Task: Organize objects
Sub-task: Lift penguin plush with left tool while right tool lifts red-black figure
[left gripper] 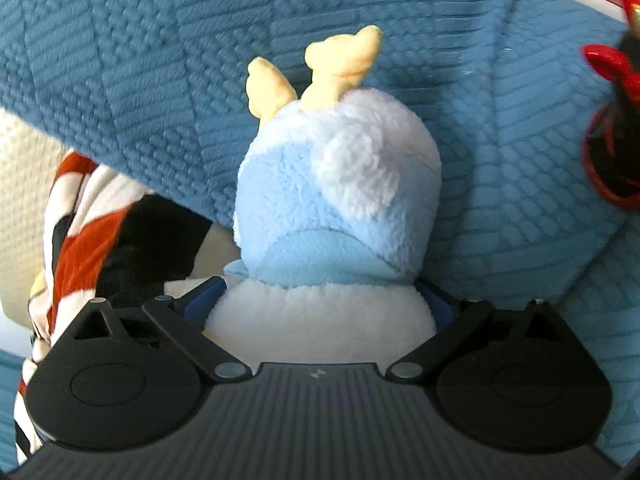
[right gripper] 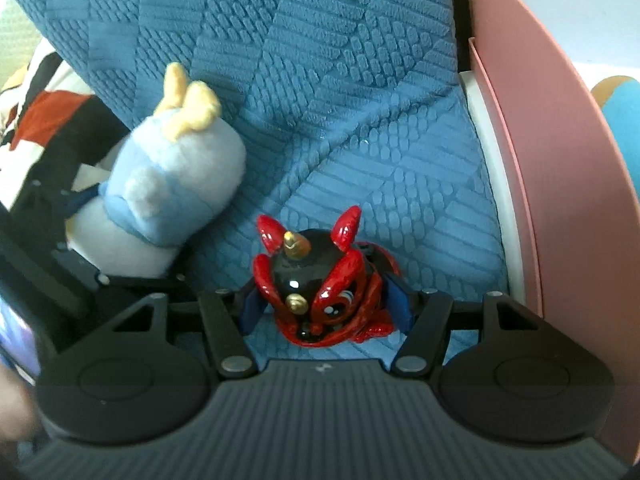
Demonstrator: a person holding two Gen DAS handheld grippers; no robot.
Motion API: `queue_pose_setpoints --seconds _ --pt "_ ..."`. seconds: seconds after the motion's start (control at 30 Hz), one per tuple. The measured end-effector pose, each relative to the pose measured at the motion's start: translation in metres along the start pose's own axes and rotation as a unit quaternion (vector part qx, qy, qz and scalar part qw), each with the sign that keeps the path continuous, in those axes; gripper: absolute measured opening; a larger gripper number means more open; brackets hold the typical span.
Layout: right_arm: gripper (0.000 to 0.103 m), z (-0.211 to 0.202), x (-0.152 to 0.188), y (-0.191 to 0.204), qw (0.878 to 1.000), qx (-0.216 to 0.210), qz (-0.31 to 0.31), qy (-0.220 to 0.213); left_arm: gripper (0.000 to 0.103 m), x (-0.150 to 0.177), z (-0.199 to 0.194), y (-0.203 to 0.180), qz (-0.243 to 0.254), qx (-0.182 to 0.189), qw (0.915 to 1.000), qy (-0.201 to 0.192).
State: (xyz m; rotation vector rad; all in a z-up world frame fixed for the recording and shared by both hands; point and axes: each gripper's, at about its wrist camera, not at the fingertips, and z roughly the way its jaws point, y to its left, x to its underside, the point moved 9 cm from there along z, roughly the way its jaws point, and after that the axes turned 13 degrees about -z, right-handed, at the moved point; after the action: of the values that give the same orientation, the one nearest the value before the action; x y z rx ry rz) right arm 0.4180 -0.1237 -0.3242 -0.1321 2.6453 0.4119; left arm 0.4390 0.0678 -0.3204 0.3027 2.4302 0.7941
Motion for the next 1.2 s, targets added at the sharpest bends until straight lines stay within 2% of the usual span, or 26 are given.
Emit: queue_pose_setpoints --seconds 0.07,0.13,0.23,0.3,0.4,0.47,0.57,0.73,0.87,1.0,1.07,1.2 --pt "0.065 0.0 -0.001 0.001 1.0 0.006 -0.011 -0.002 0.1 -0.001 0.005 0.005 -0.014 0.002 0.9999 0.006" --pt "0.061 0.0 -0.003 0.004 1.0 0.011 -0.023 -0.006 0.097 -0.002 0.005 0.009 -0.028 0.005 0.9996 0.008" --pt "0.062 -0.003 -0.006 0.004 0.999 0.028 -0.032 -0.016 0.091 -0.005 -0.002 0.014 -0.057 0.015 0.9983 0.006" --pt "0.062 -0.006 -0.008 0.005 0.998 0.04 -0.042 -0.024 0.087 -0.007 -0.01 0.021 -0.085 0.029 0.996 0.004" --pt "0.062 -0.013 -0.013 0.006 0.997 0.045 -0.045 -0.041 0.087 -0.009 -0.03 0.03 -0.137 0.068 0.9883 -0.008" --pt "0.062 -0.016 -0.015 0.008 0.997 0.043 -0.049 -0.049 0.087 -0.01 -0.042 0.034 -0.17 0.098 0.9804 -0.014" --pt "0.062 -0.019 -0.015 0.011 0.996 0.037 -0.056 -0.052 0.087 -0.009 -0.054 0.038 -0.221 0.141 0.965 -0.001" --pt "0.062 -0.025 -0.011 0.015 0.996 0.024 -0.062 -0.052 0.086 -0.001 -0.073 0.04 -0.302 0.215 0.9283 0.029" --pt "0.062 -0.028 -0.006 0.016 0.996 0.02 -0.062 -0.053 0.085 0.016 -0.09 0.035 -0.334 0.227 0.9134 0.051" --pt "0.062 -0.034 0.004 0.014 0.997 0.015 -0.062 -0.048 0.085 0.039 -0.103 0.028 -0.369 0.242 0.8934 0.081" --pt "0.062 -0.042 0.007 0.013 0.997 0.006 -0.062 -0.054 0.085 0.05 -0.106 0.027 -0.383 0.248 0.885 0.092" --pt "0.062 -0.062 0.022 0.016 0.994 0.015 -0.077 -0.071 0.085 0.072 -0.123 0.02 -0.41 0.255 0.8693 0.107"
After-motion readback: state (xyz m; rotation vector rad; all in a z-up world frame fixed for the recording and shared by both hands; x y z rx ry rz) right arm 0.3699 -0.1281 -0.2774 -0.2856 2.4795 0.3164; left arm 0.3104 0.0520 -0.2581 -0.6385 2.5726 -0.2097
